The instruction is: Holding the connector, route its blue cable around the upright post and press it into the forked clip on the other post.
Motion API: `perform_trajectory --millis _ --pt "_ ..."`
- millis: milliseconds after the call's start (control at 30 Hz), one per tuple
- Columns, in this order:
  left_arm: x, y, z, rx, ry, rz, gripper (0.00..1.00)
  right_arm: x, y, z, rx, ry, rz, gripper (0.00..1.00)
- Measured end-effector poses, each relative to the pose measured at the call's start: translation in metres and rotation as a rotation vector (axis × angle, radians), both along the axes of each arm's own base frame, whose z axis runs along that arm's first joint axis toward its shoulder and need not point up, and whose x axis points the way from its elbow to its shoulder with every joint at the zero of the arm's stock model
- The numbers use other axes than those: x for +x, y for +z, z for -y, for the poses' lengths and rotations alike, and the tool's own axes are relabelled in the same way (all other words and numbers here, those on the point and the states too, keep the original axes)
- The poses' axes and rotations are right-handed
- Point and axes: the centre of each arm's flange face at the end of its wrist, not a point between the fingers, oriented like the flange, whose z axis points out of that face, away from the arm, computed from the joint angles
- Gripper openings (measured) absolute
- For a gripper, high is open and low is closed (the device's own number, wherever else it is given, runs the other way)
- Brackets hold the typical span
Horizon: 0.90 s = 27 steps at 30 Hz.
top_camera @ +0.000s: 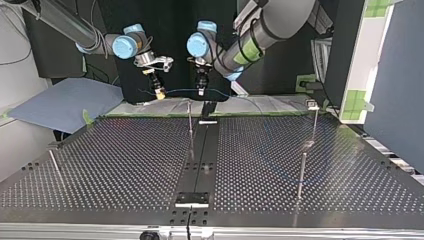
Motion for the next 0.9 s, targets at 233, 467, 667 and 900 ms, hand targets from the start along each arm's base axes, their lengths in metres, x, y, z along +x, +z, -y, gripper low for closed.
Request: perform_trajectory --millis 233,467,667,900 --pt "0.01 -0.022 -0.002 -0.011 0.008 -0.013 0.09 0.0 0.0 0.001 -0.004 -0.002 0.001 0.0" --pt "0.02 -0.022 -0.006 -0.019 0.026 -0.006 0.09 -0.002 0.0 0.003 -0.01 -0.016 0.002 0.0" --pt "0.027 -0.021 -0.011 -0.023 0.044 0.0 0.09 -0.004 -0.001 0.005 -0.01 -0.031 0.002 0.0" --pt "0.032 -0.019 -0.012 -0.042 0.056 0.016 0.09 -0.005 -0.002 0.006 -0.01 -0.037 0.011 0.0"
